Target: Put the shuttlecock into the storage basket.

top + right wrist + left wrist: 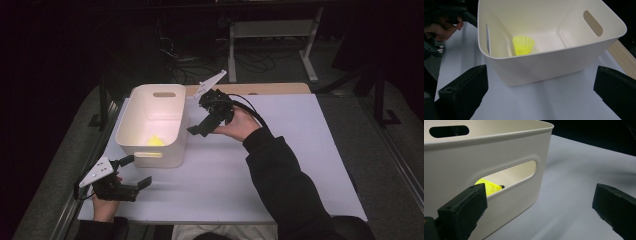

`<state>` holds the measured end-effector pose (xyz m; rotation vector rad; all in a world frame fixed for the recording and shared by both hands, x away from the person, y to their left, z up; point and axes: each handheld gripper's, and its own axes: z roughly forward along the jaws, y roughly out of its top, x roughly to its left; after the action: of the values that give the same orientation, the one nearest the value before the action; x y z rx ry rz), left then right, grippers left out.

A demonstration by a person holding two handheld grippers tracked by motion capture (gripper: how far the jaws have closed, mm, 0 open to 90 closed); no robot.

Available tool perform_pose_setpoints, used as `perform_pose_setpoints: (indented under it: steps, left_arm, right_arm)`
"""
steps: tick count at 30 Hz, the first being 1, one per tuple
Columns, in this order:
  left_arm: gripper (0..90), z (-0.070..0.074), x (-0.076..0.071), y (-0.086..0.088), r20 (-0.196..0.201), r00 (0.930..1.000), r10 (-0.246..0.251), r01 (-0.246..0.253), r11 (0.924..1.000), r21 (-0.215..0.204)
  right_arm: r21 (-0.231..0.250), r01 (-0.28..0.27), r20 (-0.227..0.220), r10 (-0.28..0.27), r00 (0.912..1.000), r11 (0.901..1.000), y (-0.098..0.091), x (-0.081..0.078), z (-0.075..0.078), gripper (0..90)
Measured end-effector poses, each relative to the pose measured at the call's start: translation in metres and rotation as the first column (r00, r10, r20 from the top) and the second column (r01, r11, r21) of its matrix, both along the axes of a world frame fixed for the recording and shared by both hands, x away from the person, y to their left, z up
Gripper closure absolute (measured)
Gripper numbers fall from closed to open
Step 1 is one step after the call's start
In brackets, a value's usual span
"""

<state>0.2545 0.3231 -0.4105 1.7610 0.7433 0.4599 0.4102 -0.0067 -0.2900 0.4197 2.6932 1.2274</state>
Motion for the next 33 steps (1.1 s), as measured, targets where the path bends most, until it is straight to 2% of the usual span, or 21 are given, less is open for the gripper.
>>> perform_pose_setpoints:
  steps: [7, 18, 33]
  left_arm:
    - [0.0, 0.0, 0.0, 0.0, 0.0, 1.0, 0.0, 0.0, 1.0, 0.002]
    - [0.0, 0.0, 0.0, 0.0, -0.003, 1.0, 0.001, -0.001, 1.0, 0.006]
    - [0.0, 0.0, 0.0, 0.0, -0.005, 1.0, 0.004, -0.004, 1.0, 0.004]
  right_arm:
    - [0.021, 0.015, -0.006, -0.015, 0.9999, 0.9997, -0.014, 0.001, -0.003, 0.0]
    - [0.016, 0.039, -0.012, -0.039, 0.9992, 0.9991, -0.03, 0.0, -0.007, 0.0]
    - [0.039, 0.084, -0.02, -0.083, 0.9963, 0.9957, -0.058, -0.003, -0.012, 0.0]
